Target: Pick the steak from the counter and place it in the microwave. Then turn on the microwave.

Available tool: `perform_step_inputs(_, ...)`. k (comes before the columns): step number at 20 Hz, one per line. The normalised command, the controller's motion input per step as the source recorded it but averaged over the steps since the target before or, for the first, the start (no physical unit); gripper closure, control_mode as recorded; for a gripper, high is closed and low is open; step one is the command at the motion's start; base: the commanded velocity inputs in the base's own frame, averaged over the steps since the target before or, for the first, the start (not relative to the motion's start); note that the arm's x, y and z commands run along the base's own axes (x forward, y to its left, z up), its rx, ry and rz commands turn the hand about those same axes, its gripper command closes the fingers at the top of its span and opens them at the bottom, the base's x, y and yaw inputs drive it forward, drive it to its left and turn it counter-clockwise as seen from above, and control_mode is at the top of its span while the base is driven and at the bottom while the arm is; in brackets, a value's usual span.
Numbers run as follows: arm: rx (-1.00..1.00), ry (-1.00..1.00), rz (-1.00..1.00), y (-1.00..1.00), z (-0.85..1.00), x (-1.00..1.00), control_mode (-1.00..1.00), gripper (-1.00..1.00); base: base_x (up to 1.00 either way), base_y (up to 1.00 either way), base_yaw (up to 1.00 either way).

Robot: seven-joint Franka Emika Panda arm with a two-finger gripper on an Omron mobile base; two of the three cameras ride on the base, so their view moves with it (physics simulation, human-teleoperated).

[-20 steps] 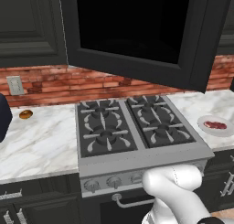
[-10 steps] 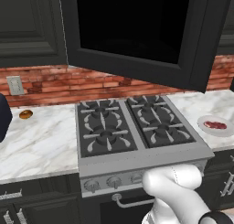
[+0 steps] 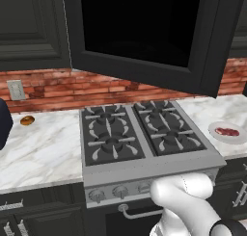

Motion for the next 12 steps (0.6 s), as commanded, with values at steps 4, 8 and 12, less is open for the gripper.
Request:
perform_step_inputs(4,0.05,0.00,0.01,-0.07,0.00,0.38,-1.00,-1.00,0.00,0.00,0.00)
perform_step_inputs(8,0.02,0.00,0.02,0.00,-0.01,0.35,-1.00,-1.00,0.00,0.00,0.00)
perform_step_inputs(12,0.01,0.03,0.06,-0.04,-0.04,0.30,-1.00,-1.00,0.00,0.00,0.00)
